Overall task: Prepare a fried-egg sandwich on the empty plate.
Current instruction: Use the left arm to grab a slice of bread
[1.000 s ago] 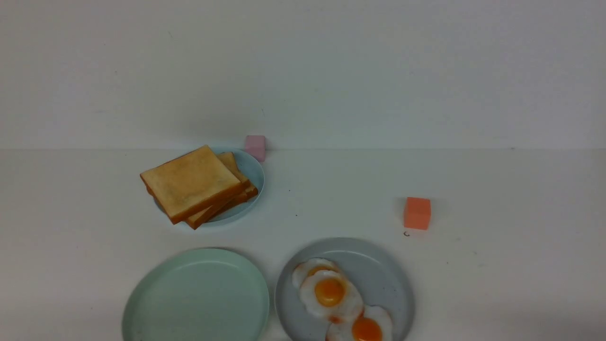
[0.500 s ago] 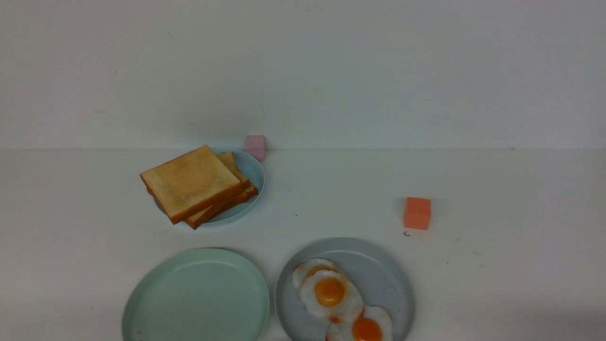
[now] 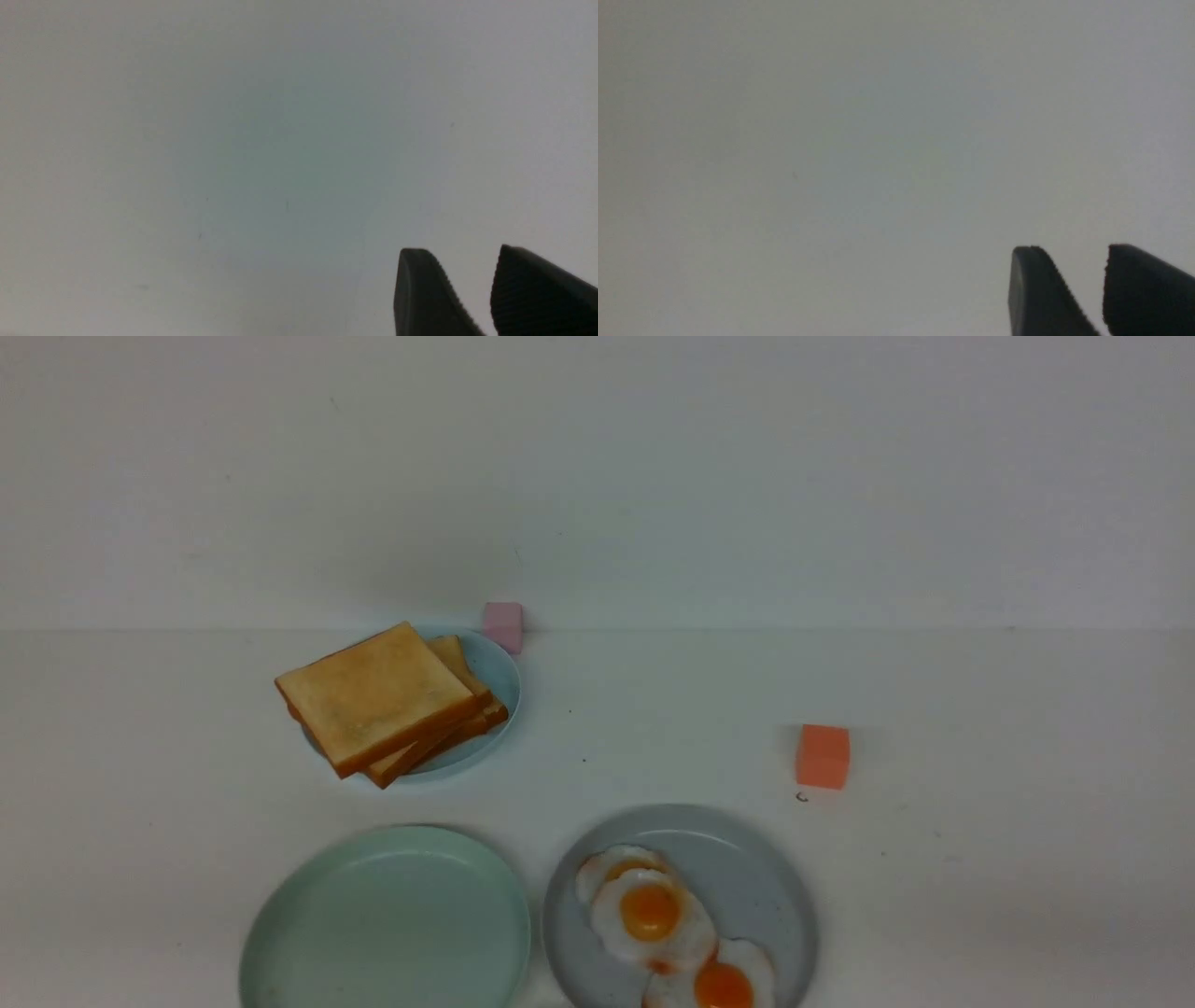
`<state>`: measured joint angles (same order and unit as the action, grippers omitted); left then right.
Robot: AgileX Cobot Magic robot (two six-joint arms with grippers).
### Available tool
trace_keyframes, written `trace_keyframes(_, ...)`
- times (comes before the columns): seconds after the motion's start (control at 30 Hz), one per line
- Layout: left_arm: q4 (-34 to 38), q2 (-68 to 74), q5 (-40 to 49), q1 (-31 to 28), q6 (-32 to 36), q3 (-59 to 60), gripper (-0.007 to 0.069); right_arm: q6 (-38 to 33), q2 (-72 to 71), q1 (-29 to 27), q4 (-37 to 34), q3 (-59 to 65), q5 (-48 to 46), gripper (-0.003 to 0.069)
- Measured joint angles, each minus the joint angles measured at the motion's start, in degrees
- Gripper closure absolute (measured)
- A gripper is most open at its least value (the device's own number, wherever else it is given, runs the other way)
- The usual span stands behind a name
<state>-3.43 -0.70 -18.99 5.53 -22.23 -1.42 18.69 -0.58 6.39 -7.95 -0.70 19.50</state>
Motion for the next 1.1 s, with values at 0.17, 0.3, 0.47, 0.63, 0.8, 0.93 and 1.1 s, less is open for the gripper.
trace_keyframes(0.17, 0.7, 1.5, 4.6, 0.0, -0.7, -14.0, 0.0386, 3.4, 3.9, 0.0, 0.3, -13.6, -4.2, 0.0418)
trace_keyframes(0.3, 4.5, 9.2, 12.3, 0.0, -3.5, -29.5, 0.0386, 3.3, 12.7, 0.0, 2.5, -32.0, -18.4, 0.0418)
trace_keyframes(0.47, 7.4, 21.8, 32.8, 0.0, -6.3, -40.8, 0.0386, 0.4, 28.8, 0.0, 11.1, -49.2, -40.4, 0.0418)
trace_keyframes(0.63, 7.0, 30.8, 41.9, 0.0, -6.6, -40.9, 0.0386, 0.3, 38.2, 0.0, 14.2, -50.2, -46.5, 0.0418)
trace_keyframes(0.8, 11.0, 42.1, 47.1, 0.0, -6.9, -40.9, 0.0386, -1.3, 49.0, 0.0, 7.9, -50.3, -52.3, 0.0418)
trace_keyframes(0.93, 16.3, 51.0, 49.8, 0.0, -6.9, -40.9, 0.0386, -7.5, 54.7, 0.0, 0.1, -50.3, -57.1, 0.0418)
trace_keyframes(1.1, 20.4, 62.7, 48.4, 0.0, -6.9, -41.1, 0.0386, -18.7, 58.3, 3.1, -10.9, -50.3, -59.7, 0.0417)
